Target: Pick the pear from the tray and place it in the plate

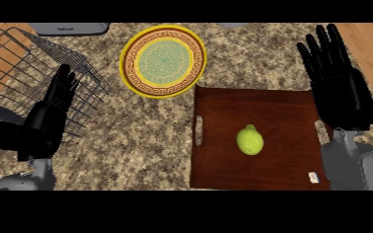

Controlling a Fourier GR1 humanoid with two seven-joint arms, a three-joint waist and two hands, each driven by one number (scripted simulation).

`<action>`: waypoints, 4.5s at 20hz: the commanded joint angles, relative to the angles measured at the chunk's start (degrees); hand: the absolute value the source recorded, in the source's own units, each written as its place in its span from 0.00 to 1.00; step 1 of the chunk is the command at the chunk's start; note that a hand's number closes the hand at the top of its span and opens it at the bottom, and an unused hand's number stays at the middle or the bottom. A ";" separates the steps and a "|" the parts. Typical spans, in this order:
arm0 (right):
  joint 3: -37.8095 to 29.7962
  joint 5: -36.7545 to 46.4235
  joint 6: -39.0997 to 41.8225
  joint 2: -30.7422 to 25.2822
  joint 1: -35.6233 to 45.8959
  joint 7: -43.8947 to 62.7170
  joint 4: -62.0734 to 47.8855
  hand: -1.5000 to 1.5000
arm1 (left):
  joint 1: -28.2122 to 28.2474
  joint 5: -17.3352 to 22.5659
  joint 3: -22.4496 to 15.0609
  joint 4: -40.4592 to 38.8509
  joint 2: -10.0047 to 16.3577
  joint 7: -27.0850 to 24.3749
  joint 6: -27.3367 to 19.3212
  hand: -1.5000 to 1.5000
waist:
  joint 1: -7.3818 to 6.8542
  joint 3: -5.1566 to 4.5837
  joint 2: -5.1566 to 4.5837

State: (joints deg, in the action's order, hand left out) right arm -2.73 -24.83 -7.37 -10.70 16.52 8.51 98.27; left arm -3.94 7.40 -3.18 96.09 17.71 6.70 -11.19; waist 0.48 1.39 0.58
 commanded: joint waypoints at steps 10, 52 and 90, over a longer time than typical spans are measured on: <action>14.06 24.62 13.86 -25.59 0.65 8.05 -7.67 1.00 | 2.67 -3.35 -4.42 -2.98 -1.94 5.81 -1.42 0.50 | -2.35 -2.45 -2.20; 26.64 24.46 39.54 -16.60 8.93 11.67 -30.80 0.00 | 0.56 -7.29 -5.21 -7.49 -5.94 10.08 -3.66 0.50 | -1.32 -1.34 -1.20; 33.28 56.12 16.32 7.08 23.11 5.56 -38.15 1.00 | 0.93 -8.32 -3.06 -11.98 -7.75 5.60 0.84 0.50 | -4.49 -1.43 -0.79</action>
State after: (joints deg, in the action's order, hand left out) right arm 25.61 24.50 16.71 -12.75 32.82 9.67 58.62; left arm -2.07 -0.35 -5.27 84.24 10.04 12.33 -10.90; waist -1.65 -0.17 0.15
